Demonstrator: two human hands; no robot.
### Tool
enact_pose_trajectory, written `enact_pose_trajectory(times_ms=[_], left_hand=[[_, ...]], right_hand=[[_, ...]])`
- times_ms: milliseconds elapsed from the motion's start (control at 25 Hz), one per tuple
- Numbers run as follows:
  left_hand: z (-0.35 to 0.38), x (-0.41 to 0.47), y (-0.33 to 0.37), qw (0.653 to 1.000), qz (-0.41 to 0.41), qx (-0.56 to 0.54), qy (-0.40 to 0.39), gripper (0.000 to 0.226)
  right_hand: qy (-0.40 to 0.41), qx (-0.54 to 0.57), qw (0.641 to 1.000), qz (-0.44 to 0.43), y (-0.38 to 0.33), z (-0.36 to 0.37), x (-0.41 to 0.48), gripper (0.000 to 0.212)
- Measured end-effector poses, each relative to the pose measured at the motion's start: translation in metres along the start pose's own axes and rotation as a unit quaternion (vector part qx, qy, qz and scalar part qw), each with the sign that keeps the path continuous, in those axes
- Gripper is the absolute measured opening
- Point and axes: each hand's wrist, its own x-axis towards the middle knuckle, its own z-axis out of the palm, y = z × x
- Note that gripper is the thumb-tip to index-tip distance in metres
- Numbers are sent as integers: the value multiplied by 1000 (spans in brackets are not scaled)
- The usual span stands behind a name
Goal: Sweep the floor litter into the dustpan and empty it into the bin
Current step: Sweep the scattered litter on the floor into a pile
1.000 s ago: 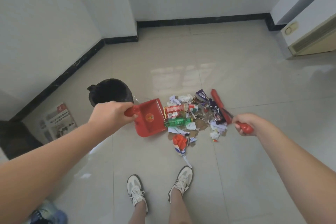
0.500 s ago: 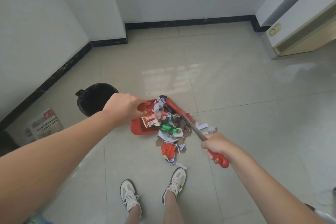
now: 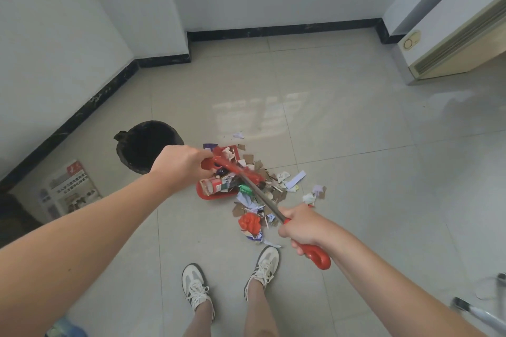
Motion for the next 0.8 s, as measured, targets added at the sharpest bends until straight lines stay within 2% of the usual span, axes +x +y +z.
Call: enact_pose_trajectory(times_ms=[200,320,440,560,800], left_hand=[[0,-25,-15,997,-63,-50,-15,22],[3,-49,-31,994,-95,-58,22,18],[4,-77,-44,994,-72,-47,70,15],[1,-95,-49,994,-66,-53,73,17],[-19,-96,-34,985,-125,-84,82,14]], right_hand=[[6,-48,999,-12,-2,12,11,61],[25,-34,999,-20,11,-5,6,66],[44,-44,998,-8,28,-21,-10,66],[79,-45,996,8,38,-33,-22,64],[109,-25,994,12,42,-27,-15,54]])
